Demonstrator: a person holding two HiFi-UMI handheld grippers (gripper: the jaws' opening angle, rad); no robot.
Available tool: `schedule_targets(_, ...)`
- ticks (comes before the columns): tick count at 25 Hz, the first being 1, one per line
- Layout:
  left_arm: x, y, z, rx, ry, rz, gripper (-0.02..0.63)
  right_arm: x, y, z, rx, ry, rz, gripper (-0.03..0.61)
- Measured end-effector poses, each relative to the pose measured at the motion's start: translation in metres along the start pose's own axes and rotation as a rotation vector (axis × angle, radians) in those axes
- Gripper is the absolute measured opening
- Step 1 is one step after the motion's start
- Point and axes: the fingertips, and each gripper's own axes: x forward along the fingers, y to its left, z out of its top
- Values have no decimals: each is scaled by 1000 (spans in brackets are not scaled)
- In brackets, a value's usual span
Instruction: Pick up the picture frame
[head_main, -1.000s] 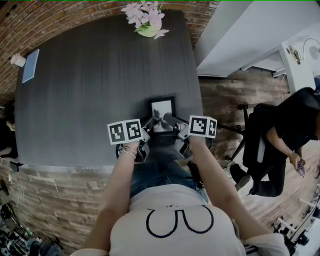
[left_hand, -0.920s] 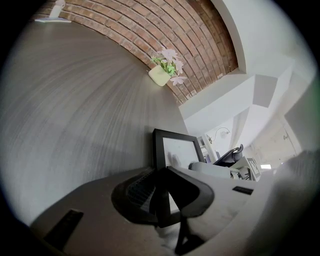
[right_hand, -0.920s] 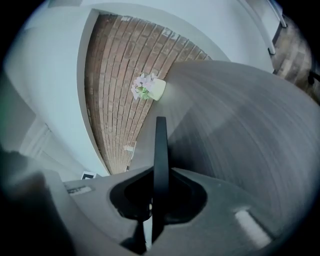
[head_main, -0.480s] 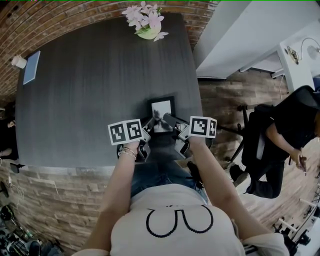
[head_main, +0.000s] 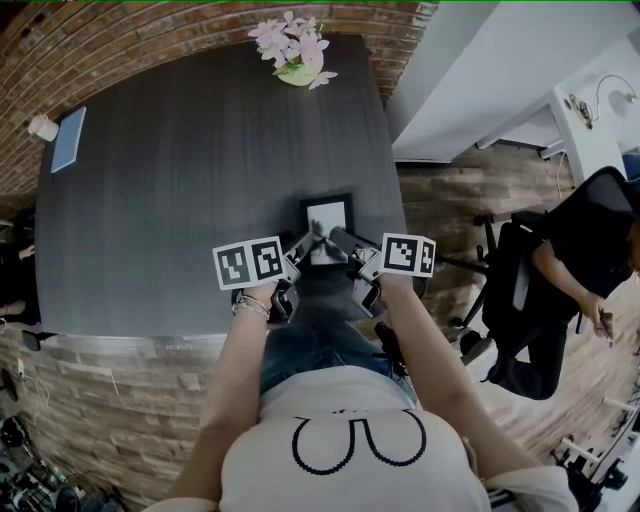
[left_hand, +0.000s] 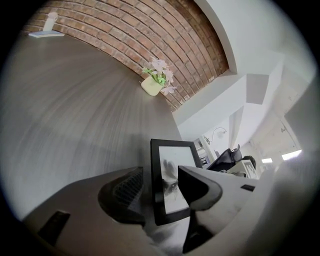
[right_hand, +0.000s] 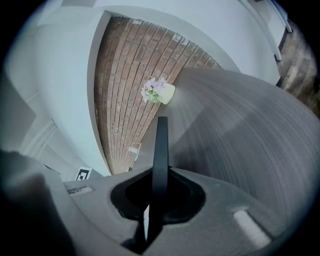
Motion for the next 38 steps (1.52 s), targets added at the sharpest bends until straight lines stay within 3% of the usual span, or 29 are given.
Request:
schedule_targets(2,-4,-1,3,33,2,12,235,-1,5,1,-5,-12,6,17)
schedule_targets(19,-60,-39,70,321,-167,49,235,-17,66,27,-169,-121,50,17)
schedule_targets(30,-99,-74,109,488,-357,12,230,-45,131,64,-421,-254,71,15)
schedule_targets(35,-118,-99,130,643,-485,40,215,-64,163,80,-513,-334,86,15)
schedule_targets(38,-128,-111,136,696,-532,38,195,-71,174,85,-534,-370,94,17)
